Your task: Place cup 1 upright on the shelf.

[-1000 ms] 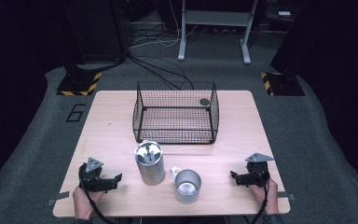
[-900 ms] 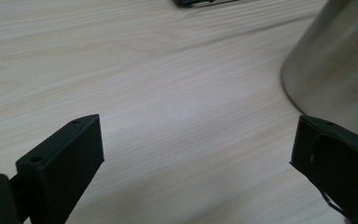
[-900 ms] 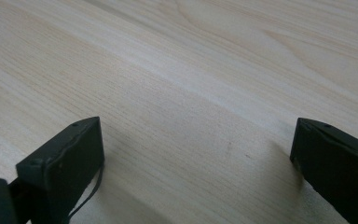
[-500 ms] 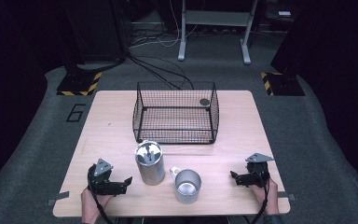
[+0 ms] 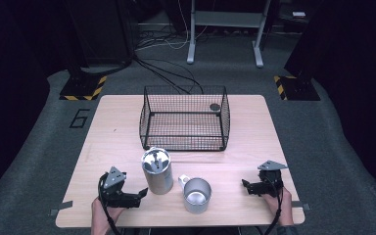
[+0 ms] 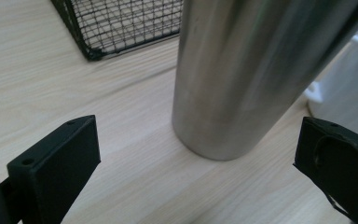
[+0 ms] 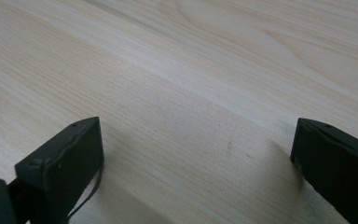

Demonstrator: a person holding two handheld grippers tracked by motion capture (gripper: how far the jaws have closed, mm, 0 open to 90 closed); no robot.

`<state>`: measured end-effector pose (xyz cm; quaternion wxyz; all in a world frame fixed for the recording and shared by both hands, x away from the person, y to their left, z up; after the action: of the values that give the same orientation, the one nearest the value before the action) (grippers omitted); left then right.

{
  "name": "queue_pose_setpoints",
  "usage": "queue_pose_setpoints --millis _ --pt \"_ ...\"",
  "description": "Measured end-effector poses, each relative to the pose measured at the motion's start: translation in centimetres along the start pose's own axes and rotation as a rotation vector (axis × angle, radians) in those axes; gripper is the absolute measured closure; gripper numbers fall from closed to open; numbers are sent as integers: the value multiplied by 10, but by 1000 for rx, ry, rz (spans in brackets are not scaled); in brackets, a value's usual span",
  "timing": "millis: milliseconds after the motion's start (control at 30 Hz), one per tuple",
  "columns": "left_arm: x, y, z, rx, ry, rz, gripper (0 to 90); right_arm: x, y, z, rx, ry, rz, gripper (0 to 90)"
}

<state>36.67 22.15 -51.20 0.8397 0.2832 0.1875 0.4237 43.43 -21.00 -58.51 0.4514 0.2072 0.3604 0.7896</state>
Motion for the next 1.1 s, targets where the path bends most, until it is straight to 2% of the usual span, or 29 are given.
queue_pose_setpoints --millis 233,400,633,867,1100 --pt "-9 4 15 -28 -39 -23 0 0 0 0 0 0 -1 19" --pt "-15 6 27 -59 -39 -62 0 0 0 0 0 0 -1 19" --pt "-20 4 44 -81 -67 -82 0 0 0 0 0 -1 -1 20" --pt "-23 -1 55 -115 -49 -114 0 0 0 0 0 -2 -2 20" --pt "-24 -9 61 -123 -45 -148 0 0 0 0 0 -2 -3 20"
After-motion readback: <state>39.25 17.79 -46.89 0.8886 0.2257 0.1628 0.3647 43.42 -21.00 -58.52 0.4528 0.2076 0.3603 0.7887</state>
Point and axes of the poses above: each handheld gripper's, and its own axes: y roughly backward along the jaws, z roughly out of its top, x roughly to its left, the point moved 8 cm from there along -y, roughly forward along the jaws, and after that the axes turned 5 degrees about x, right-handed, at the moved point
